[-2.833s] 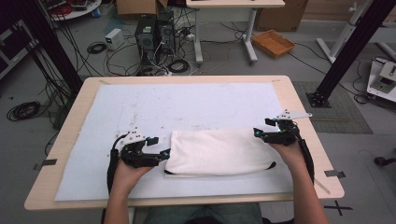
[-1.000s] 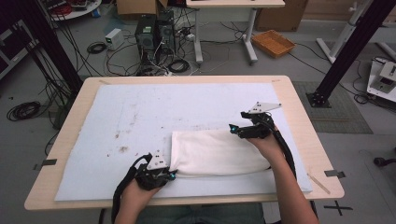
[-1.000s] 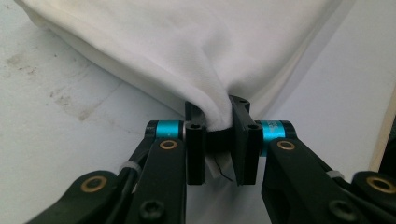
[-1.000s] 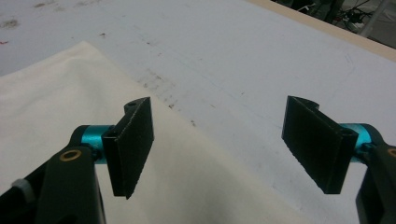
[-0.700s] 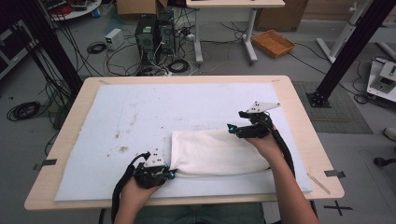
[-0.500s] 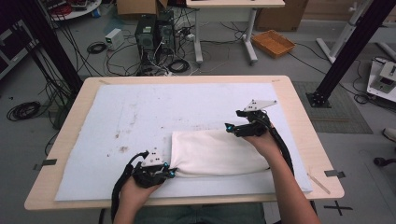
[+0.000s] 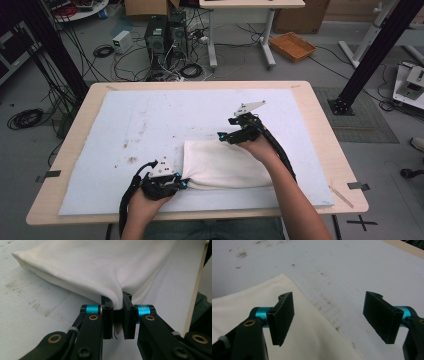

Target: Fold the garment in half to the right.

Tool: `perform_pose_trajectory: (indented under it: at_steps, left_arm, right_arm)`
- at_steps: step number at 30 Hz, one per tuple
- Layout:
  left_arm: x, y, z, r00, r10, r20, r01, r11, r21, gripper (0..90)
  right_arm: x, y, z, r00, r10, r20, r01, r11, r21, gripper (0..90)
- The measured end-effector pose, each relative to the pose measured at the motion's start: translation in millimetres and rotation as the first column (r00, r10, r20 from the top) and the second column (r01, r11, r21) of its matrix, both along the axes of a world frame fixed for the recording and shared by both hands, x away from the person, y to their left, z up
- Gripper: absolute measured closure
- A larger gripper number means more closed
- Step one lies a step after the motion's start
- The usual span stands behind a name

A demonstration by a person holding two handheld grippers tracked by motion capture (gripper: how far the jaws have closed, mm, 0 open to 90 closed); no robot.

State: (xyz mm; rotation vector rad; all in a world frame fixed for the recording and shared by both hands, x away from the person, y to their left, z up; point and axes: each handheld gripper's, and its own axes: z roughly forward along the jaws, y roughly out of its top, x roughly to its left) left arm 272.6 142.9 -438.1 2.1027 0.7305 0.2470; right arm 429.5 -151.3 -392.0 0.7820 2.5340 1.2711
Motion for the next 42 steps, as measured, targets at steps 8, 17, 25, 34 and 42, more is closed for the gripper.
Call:
perform_pose_trajectory:
  at_steps: [8, 17, 25, 34, 42]
  left_arm:
    - [-0.7, -1.0, -1.0, 1.0000, 0.003, -0.004, -0.003, 1.0000, 0.009, 81.0]
    - [-0.1, -2.9, -3.0, 0.9998, -0.002, -0.019, 0.002, 0.9998, 0.020, 81.0]
    - [1.6, -4.8, -6.5, 0.9994, -0.008, -0.033, 0.009, 0.9993, 0.035, 81.0]
    - [1.5, -1.6, -5.3, 0.9995, 0.004, -0.031, -0.003, 0.9996, 0.027, 81.0]
    - [-1.7, -1.1, 8.9, 0.9999, -0.015, -0.001, 0.015, 0.9999, -0.007, 81.0]
  right_arm:
    - [11.9, 45.3, -6.8, 0.9960, 0.067, -0.059, -0.069, 0.997, -0.031, 25.4]
    - [16.9, 89.2, -27.9, 0.9842, 0.123, -0.127, -0.137, 0.985, -0.102, 26.8]
    - [14.1, 118.5, -40.4, 0.9697, 0.192, -0.151, -0.214, 0.966, -0.143, 50.2]
    - [7.4, 129.6, -42.0, 0.9671, 0.233, -0.103, -0.250, 0.944, -0.215, 86.7]
    - [4.2, 122.6, -25.6, 0.9720, 0.230, -0.046, -0.234, 0.963, -0.133, 87.3]
